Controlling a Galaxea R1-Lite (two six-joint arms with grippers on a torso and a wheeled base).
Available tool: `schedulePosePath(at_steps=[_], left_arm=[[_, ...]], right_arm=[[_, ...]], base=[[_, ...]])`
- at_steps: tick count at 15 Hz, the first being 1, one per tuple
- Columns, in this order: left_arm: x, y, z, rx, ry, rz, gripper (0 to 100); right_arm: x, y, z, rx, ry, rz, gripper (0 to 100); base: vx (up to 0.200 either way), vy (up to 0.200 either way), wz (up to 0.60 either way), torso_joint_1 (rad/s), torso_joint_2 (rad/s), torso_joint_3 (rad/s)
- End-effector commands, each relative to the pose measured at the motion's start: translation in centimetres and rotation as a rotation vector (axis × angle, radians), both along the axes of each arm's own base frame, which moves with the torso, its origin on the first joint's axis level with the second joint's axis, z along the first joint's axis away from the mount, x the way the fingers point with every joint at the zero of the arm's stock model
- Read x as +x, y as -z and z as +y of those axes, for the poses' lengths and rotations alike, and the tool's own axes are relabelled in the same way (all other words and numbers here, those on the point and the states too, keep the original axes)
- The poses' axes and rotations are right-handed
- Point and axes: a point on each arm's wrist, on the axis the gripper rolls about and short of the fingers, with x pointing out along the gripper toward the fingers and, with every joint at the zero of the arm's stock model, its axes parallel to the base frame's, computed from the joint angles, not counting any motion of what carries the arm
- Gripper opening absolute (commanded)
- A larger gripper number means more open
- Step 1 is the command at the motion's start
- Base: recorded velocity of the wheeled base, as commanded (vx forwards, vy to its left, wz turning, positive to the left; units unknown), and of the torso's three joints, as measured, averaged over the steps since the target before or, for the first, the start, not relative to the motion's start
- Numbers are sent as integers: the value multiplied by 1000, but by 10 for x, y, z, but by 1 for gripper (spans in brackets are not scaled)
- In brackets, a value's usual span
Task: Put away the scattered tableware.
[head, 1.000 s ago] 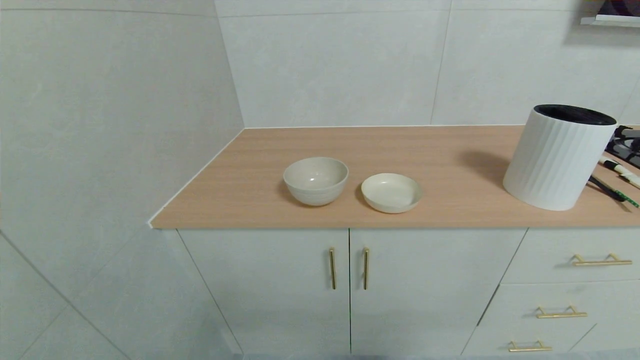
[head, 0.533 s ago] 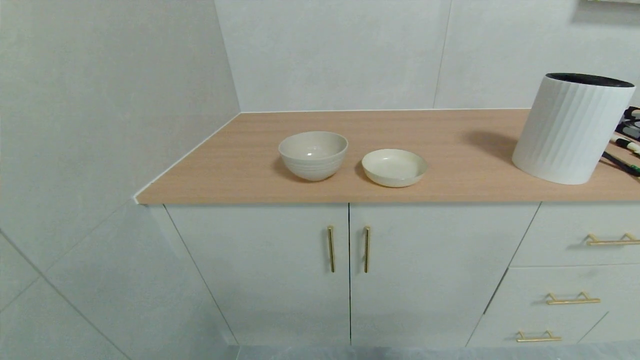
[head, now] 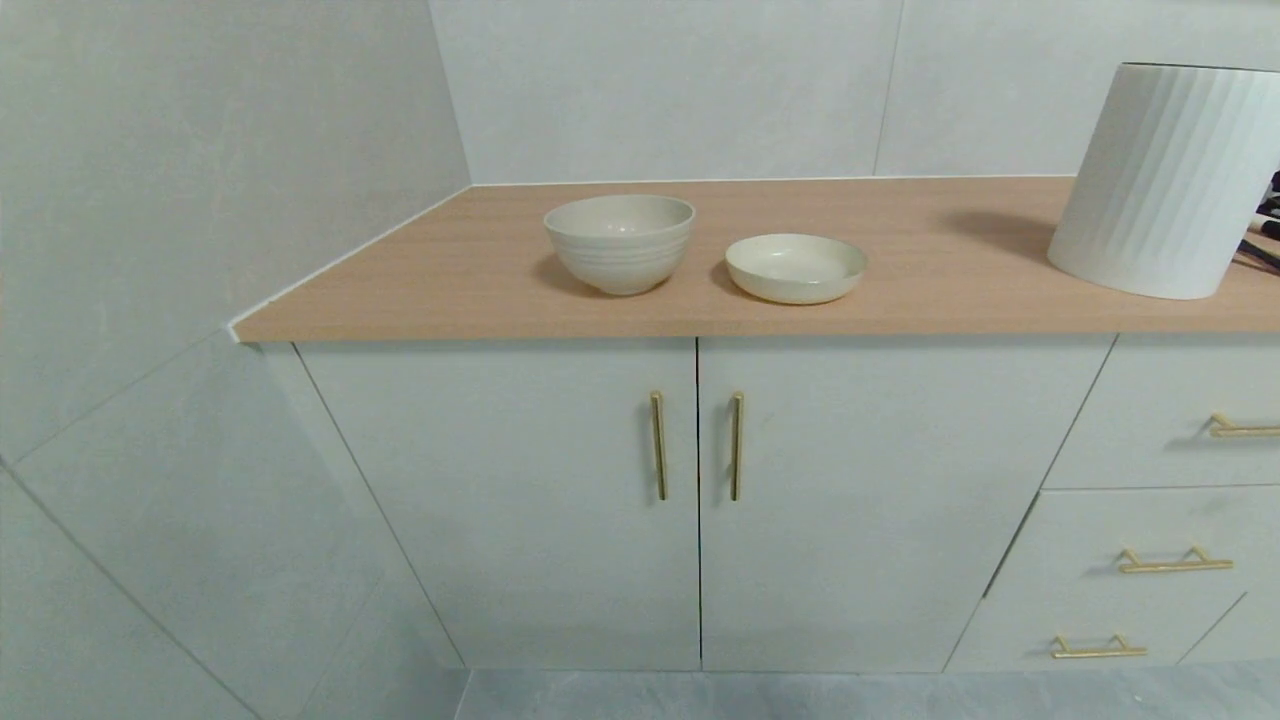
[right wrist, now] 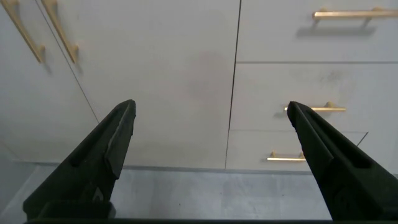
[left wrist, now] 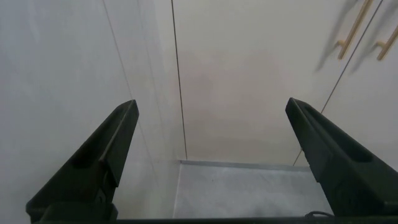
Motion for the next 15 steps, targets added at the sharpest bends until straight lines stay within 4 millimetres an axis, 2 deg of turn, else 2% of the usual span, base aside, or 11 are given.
schedulePosePath(at_steps=[1, 5, 15], left_arm=[[0, 0, 0, 0, -1, 0, 100], [0, 0, 0, 0, -1, 0, 100], [0, 0, 0, 0, -1, 0, 100]], right_arm=[[0, 0, 0, 0, -1, 1, 100], [0, 0, 0, 0, -1, 1, 100], [0, 0, 0, -20, -10, 1, 100]], base=[[0, 0, 0, -124, 452, 320], [0, 0, 0, -56, 276, 210], [0, 0, 0, -2, 7, 5]])
